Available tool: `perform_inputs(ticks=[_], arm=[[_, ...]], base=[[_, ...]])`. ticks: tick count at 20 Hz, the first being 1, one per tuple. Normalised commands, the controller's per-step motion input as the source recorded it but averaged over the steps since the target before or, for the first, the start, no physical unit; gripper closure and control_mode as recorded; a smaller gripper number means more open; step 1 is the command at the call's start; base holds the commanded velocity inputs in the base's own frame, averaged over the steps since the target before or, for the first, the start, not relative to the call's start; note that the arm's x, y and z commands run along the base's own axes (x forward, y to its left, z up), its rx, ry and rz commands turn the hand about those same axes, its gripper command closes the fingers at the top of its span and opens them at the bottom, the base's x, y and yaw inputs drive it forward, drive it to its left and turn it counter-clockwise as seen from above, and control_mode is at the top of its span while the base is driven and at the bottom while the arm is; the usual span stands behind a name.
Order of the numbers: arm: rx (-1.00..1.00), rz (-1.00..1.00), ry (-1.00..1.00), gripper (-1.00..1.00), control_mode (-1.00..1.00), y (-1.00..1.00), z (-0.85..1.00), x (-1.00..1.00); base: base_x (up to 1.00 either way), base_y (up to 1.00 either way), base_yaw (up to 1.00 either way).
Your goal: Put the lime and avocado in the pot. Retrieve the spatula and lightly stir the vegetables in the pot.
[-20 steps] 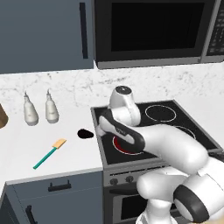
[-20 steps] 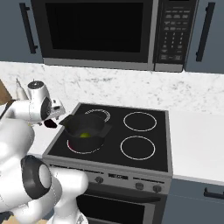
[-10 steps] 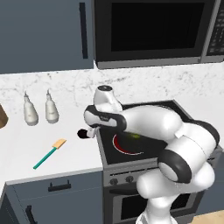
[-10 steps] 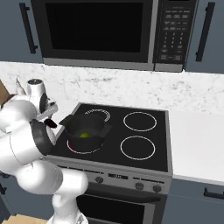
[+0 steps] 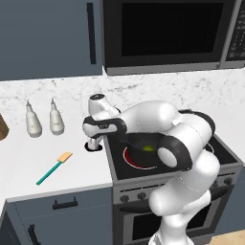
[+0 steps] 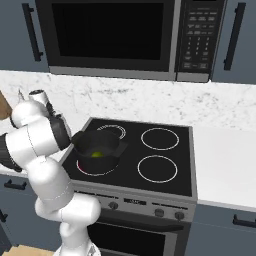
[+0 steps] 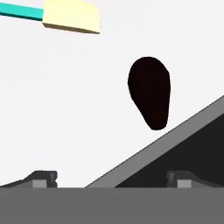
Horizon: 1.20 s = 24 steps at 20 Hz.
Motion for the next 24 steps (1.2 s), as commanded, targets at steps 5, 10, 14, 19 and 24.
perform_inputs(ticks=[5, 10, 14, 19, 24], arm=[[-0.03, 0.00, -0.09, -1.00, -1.00, 0.01, -0.57, 0.27], [-0.05, 0.00, -0.08, -1.00, -1.00, 0.18, -0.09, 0.30], [-0.08, 0.01, -0.01, -1.00, -1.00, 0.28, -0.03, 0.31], [-0.07, 0.01, -0.01, -1.00, -1.00, 0.19, -0.14, 0.28], [-0.07, 0.01, 0.00, -1.00, -1.00, 0.09, -0.23, 0.29]], base=[[0.00, 0.00, 0.00], [0.00, 0.00, 0.00], [0.00, 0.00, 0.00], [0.00, 0.00, 0.00], [0.00, 0.00, 0.00]])
